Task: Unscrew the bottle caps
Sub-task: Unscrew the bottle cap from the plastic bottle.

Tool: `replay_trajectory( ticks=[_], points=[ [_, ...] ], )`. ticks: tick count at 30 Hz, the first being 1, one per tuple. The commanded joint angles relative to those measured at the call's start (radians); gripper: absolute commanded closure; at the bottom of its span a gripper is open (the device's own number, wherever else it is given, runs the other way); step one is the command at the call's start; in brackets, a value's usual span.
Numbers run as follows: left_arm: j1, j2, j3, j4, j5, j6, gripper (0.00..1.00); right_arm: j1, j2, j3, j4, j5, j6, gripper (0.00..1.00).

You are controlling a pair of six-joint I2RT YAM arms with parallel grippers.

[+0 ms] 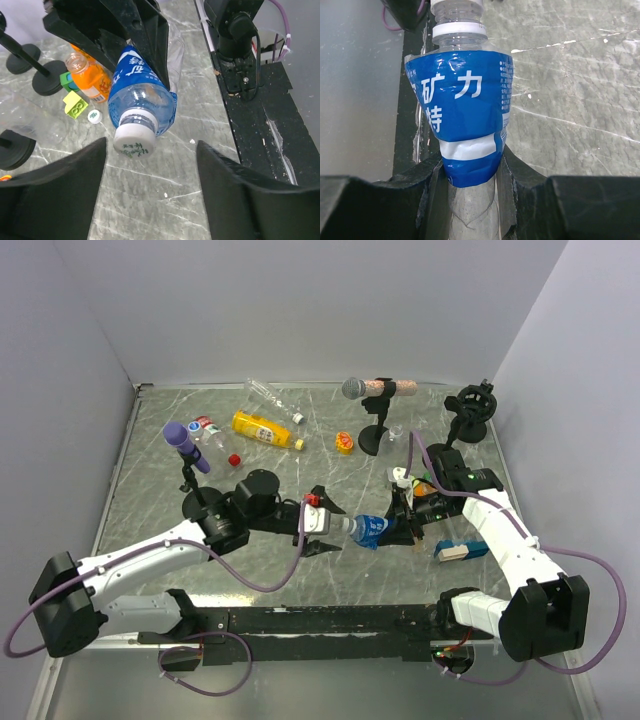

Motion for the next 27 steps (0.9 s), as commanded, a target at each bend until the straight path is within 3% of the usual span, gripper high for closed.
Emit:
replay_trajectory(
  ticks=[1,10,15,19,24,27],
  points=[
    [-0.014,0.033,0.078,0.007,-0.003,0.031,0.32,0.010,-0.005,-0.003,0.020,-0.021,-0.016,0.84],
    [-0.016,0.073,0.118,-0.019,-0.008,0.000,0.65,0.010,-0.008,-0.003,0.020,-0.021,-0.016,0.84],
    [-0.016,0.058,0.113,-0.044,-0.009,-0.006,0.73,0.010,-0.009,-0.003,0.019,-0.022,-0.015,0.84],
    [-0.016,0.042,0.110,-0.044,-0.023,-0.047,0.87,0.010,-0.008,-0.003,0.021,-0.021,-0.015,0.84],
    [-0.010,0.074,0.178,-0.063,-0.034,-0.298,0.92,0.010,-0.006,-0.005,0.023,-0.018,-0.013,0.84],
    [0.004,0.125,0.248,-0.146,-0.011,-0.551,0.94,0.010,-0.006,-0.004,0.021,-0.019,-0.013,0.84]
  ],
)
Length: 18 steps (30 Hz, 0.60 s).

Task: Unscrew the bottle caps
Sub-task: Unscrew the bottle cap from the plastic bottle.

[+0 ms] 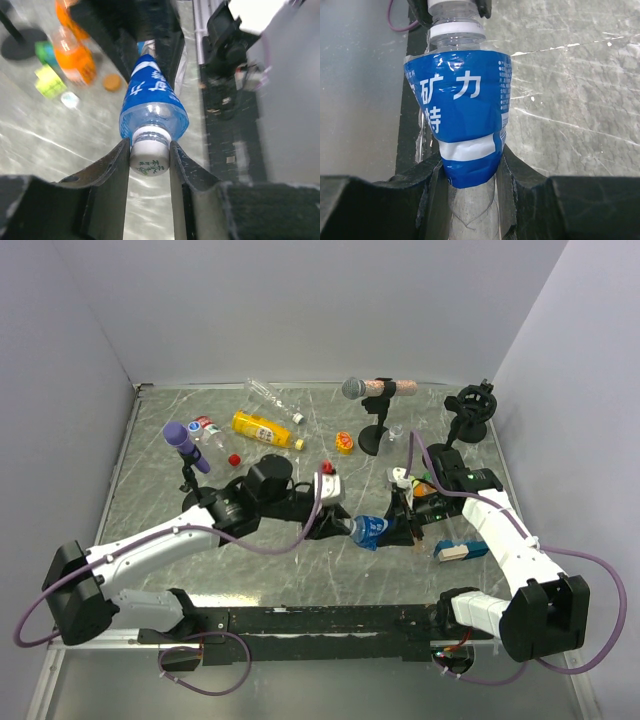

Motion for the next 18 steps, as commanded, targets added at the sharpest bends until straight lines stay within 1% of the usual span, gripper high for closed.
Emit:
replay_trajectory(
  ticks=[1,3,5,8,11,13,18],
  points=[
    [0.019,0.066,0.132,-0.075,0.054,-0.400,0.94,0.005,-0.006,-0.005,0.025,-0.011,-0.016,0.84],
    [0.025,0.097,0.141,-0.079,0.086,-0.561,0.95,0.005,-0.006,-0.003,0.024,-0.014,-0.014,0.84],
    [0.029,0.114,0.124,-0.033,0.137,-0.708,0.96,0.005,-0.005,-0.003,0.024,-0.014,-0.016,0.84],
    [0.031,0.103,0.098,-0.007,0.119,-0.874,0.97,0.005,-0.006,-0.003,0.024,-0.011,-0.016,0.84],
    [0.043,0.074,0.096,-0.045,0.036,-0.989,0.98,0.005,-0.005,-0.003,0.022,-0.011,-0.016,0.84],
    [0.051,0.063,0.100,-0.078,-0.013,-1.034,0.99,0.005,-0.005,-0.003,0.024,-0.011,-0.014,0.84],
    [0.057,0.069,0.087,-0.074,-0.038,-1.092,0.99,0.005,-0.009,-0.003,0.024,-0.011,-0.014,0.84]
  ],
)
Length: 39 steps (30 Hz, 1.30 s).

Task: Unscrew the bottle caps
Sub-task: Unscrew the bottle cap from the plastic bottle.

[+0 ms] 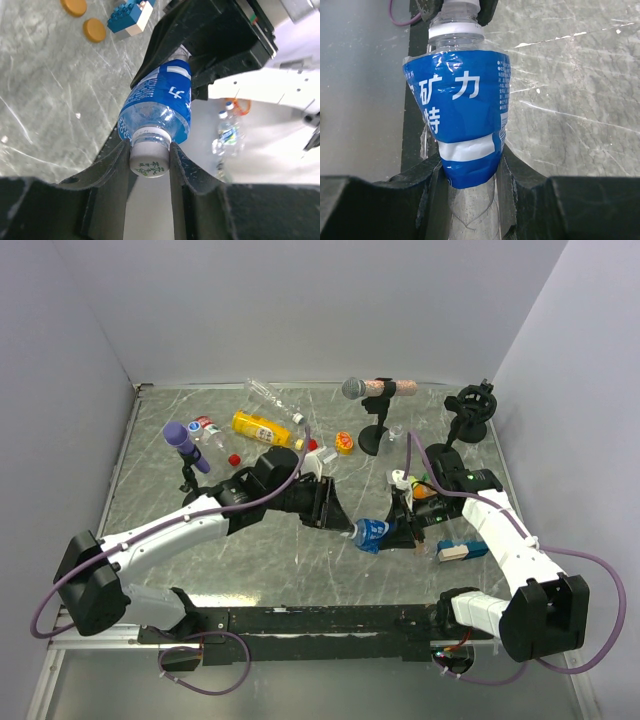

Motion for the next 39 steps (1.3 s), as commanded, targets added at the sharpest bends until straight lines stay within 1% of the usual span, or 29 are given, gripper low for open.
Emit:
replay_trajectory(
  ticks=[1,3,4,5,9,12,14,16,18,20,21,23,24,28,29,31,32,34,36,37,39],
  points=[
    [-0.004,-0.028,-0.002,0.056,0.001,-0.157,0.99,0.006,-0.009,0.005,0.052,-0.029,-0.015,0.84],
    [0.001,-0.025,-0.007,0.070,-0.002,-0.173,0.98,0.006,-0.011,0.003,0.050,-0.029,-0.016,0.84],
    [0.002,-0.025,-0.007,0.078,-0.002,-0.176,0.95,0.006,-0.009,0.003,0.052,-0.029,-0.016,0.84],
    [0.004,-0.025,-0.008,0.084,-0.007,-0.179,0.89,0.006,-0.011,0.003,0.052,-0.029,-0.016,0.84],
    [0.002,-0.031,-0.007,0.087,-0.015,-0.167,0.56,0.006,-0.011,0.005,0.050,-0.030,-0.019,0.84],
    [0.004,-0.038,-0.001,0.073,-0.021,-0.147,0.37,0.006,-0.014,0.005,0.050,-0.029,-0.018,0.84],
    [0.004,-0.051,0.003,0.064,-0.035,-0.130,0.27,0.006,-0.014,0.006,0.048,-0.029,-0.019,0.84],
    [0.005,-0.063,0.004,0.057,-0.058,-0.104,0.22,0.006,-0.014,0.005,0.048,-0.029,-0.021,0.84],
    [0.004,-0.080,0.010,0.028,-0.099,-0.040,0.20,0.006,-0.014,0.005,0.050,-0.027,-0.019,0.84],
    [0.005,-0.107,0.018,-0.020,-0.186,0.058,0.16,0.006,-0.012,0.005,0.052,-0.027,-0.016,0.84],
    [0.004,-0.129,0.012,-0.035,-0.220,0.133,0.14,0.006,-0.012,0.005,0.049,-0.027,-0.019,0.84],
    [0.005,-0.210,-0.034,-0.011,-0.271,0.264,0.10,0.006,-0.014,0.003,0.050,-0.027,-0.018,0.84],
    [0.005,-0.248,-0.077,0.033,-0.268,0.345,0.10,0.006,-0.016,0.003,0.052,-0.027,-0.018,0.84],
    [0.005,-0.425,-0.281,0.231,-0.084,0.696,0.01,0.009,-0.008,0.005,0.048,-0.027,-0.019,0.84],
    [0.005,-0.454,-0.325,0.274,-0.052,0.803,0.03,0.010,-0.008,0.005,0.048,-0.027,-0.018,0.84],
    [0.004,-0.485,-0.382,0.345,0.028,0.926,0.03,0.010,-0.009,0.002,0.053,-0.026,-0.015,0.84],
    [0.004,-0.482,-0.389,0.352,0.056,0.980,0.03,0.010,-0.011,0.000,0.056,-0.023,-0.013,0.84],
    [0.007,-0.433,-0.363,0.362,0.082,1.026,0.03,0.010,-0.012,0.000,0.061,-0.021,-0.010,0.84],
    [0.007,-0.349,-0.291,0.296,0.131,1.083,0.02,0.010,-0.011,0.000,0.059,-0.020,-0.011,0.84],
    [0.007,-0.300,-0.262,0.276,0.157,1.096,0.01,0.010,-0.008,0.000,0.058,-0.020,-0.010,0.84],
    [0.007,-0.229,-0.211,0.265,0.185,1.099,0.03,0.010,-0.006,0.002,0.055,-0.021,-0.013,0.84]
  ],
)
